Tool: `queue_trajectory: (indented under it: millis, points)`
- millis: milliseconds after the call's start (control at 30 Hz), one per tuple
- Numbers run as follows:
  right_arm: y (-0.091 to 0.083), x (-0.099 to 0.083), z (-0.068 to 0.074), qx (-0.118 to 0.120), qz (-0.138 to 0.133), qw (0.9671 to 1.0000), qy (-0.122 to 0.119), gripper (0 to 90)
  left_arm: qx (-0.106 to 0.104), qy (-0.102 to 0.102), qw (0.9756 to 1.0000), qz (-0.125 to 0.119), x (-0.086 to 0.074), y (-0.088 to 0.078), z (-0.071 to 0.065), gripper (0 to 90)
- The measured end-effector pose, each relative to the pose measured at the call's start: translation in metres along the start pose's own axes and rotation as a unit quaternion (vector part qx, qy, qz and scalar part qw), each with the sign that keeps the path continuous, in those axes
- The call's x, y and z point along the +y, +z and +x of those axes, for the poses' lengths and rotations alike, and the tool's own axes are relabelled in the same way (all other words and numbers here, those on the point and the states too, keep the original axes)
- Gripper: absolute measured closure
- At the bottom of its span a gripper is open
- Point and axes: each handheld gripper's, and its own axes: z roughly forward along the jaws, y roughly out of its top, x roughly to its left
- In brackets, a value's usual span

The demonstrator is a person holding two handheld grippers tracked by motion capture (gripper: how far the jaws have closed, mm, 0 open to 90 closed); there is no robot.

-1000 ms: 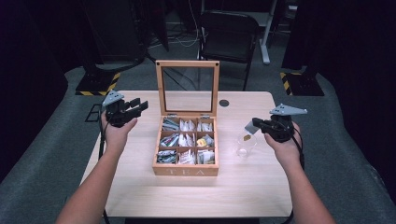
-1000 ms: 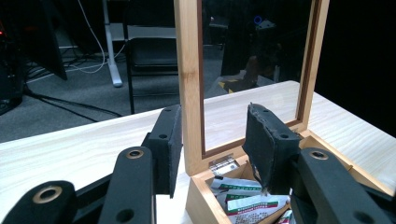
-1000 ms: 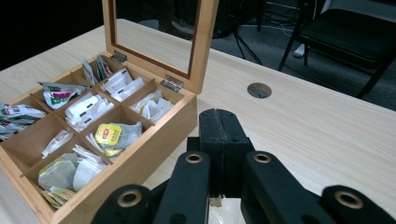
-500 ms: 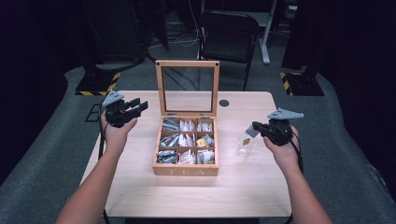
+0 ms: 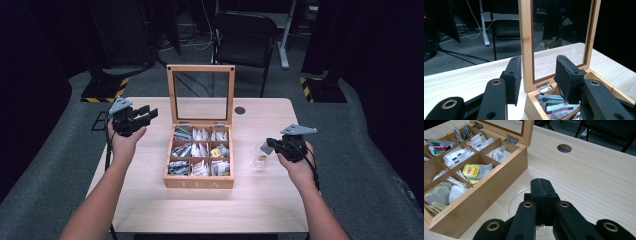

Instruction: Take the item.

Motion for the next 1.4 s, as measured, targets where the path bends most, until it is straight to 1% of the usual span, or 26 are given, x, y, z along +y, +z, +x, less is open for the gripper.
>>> queue_trajectory:
  millis: [233,500,600,667,767,933,1000,1233,1300,1400]
  points:
    - [0.004,-0.004,0.000,0.001,0.005,1.0000,-0.001,90.0,0.001,0.000,1.0000,0.000,0.000,0.000,0.000,56.5]
    - [0.008,-0.009,0.000,0.001,0.012,0.9999,0.007,90.0,0.001,-0.001,1.0000,-0.001,0.000,0.000,0.001,56.5]
    - [0.010,-0.010,-0.001,0.001,0.015,0.9999,0.006,89.4,0.001,-0.001,1.0000,-0.001,0.000,0.000,0.001,56.5]
    - [0.010,-0.010,-0.001,0.000,0.015,0.9999,0.004,85.7,0.001,-0.002,1.0000,-0.001,0.000,0.000,0.000,56.5]
    - [0.011,-0.009,-0.001,0.001,0.014,0.9999,0.006,83.8,0.002,-0.001,1.0000,-0.002,0.000,-0.001,0.001,56.5]
    - [0.011,-0.008,-0.001,0.001,0.011,0.9999,0.010,76.1,0.003,-0.002,1.0000,-0.003,0.000,-0.002,0.001,56.5]
    - [0.010,-0.005,0.000,-0.001,0.008,1.0000,0.005,72.2,0.003,-0.002,1.0000,-0.002,0.000,-0.003,0.002,56.5]
    - [0.008,0.016,0.009,-0.003,-0.013,0.9998,-0.012,57.8,0.004,-0.003,1.0000,-0.004,0.000,-0.003,0.002,56.5]
    - [0.008,0.022,0.011,-0.004,-0.017,0.9998,-0.012,54.3,0.003,-0.002,1.0000,-0.003,0.000,-0.003,0.002,56.5]
    - [0.010,0.031,0.013,-0.002,-0.019,0.9997,-0.014,52.9,0.003,-0.003,1.0000,-0.005,0.000,-0.003,0.002,56.5]
